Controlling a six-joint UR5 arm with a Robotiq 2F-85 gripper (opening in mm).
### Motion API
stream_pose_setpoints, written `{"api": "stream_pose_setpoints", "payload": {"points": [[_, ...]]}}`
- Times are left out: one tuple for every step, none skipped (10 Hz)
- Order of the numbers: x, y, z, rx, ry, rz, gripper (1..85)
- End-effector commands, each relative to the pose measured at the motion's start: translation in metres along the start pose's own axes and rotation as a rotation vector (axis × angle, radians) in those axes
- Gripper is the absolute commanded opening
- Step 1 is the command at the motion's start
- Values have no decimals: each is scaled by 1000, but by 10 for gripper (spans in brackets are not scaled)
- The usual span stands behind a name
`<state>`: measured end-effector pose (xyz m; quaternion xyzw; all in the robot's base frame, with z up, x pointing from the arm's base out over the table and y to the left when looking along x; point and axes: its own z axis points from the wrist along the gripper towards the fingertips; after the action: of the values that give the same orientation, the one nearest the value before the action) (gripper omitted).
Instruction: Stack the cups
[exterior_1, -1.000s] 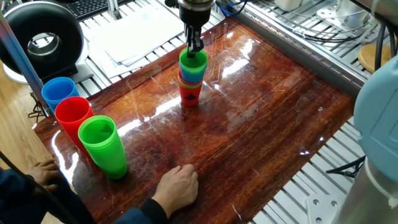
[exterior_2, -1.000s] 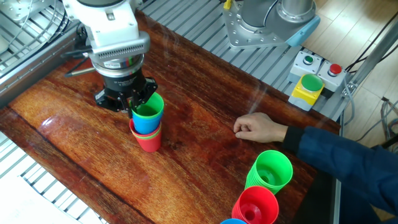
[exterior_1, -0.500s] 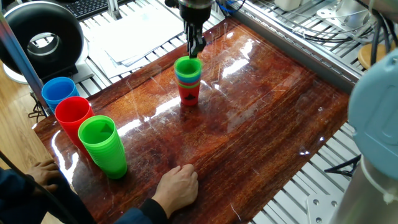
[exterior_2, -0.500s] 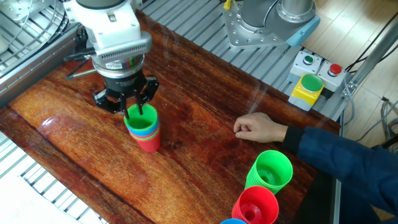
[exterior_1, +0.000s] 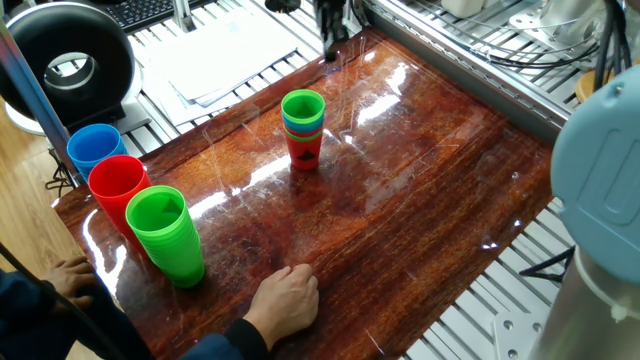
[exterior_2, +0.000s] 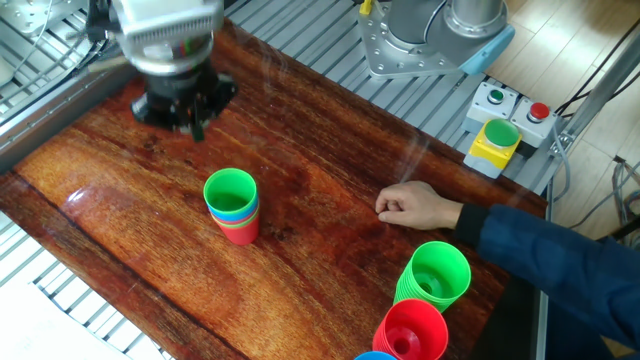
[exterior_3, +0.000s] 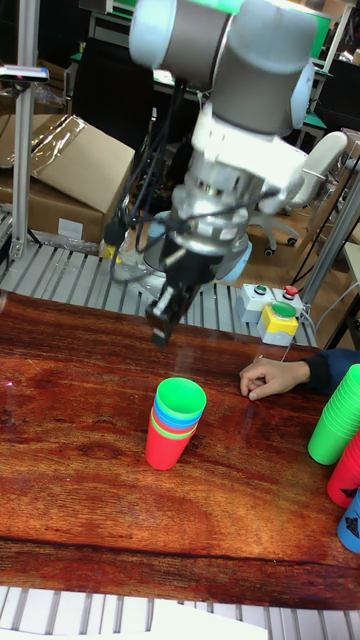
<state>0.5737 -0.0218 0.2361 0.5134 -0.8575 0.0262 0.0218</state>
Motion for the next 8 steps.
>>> {"api": "stream_pose_setpoints", "payload": {"points": [[-34,47,-18,-58,-29,160,13],[-67,63,-14,-68,-42,238,13],[-98,67,0,-61,-87,286,13],[-111,65,10,-36,-90,313,13],[-110,58,17,-8,-86,320,13],[-99,51,16,-5,-90,305,13],[-81,53,13,-27,-90,336,13],[-61,57,11,-39,-83,363,13]]}}
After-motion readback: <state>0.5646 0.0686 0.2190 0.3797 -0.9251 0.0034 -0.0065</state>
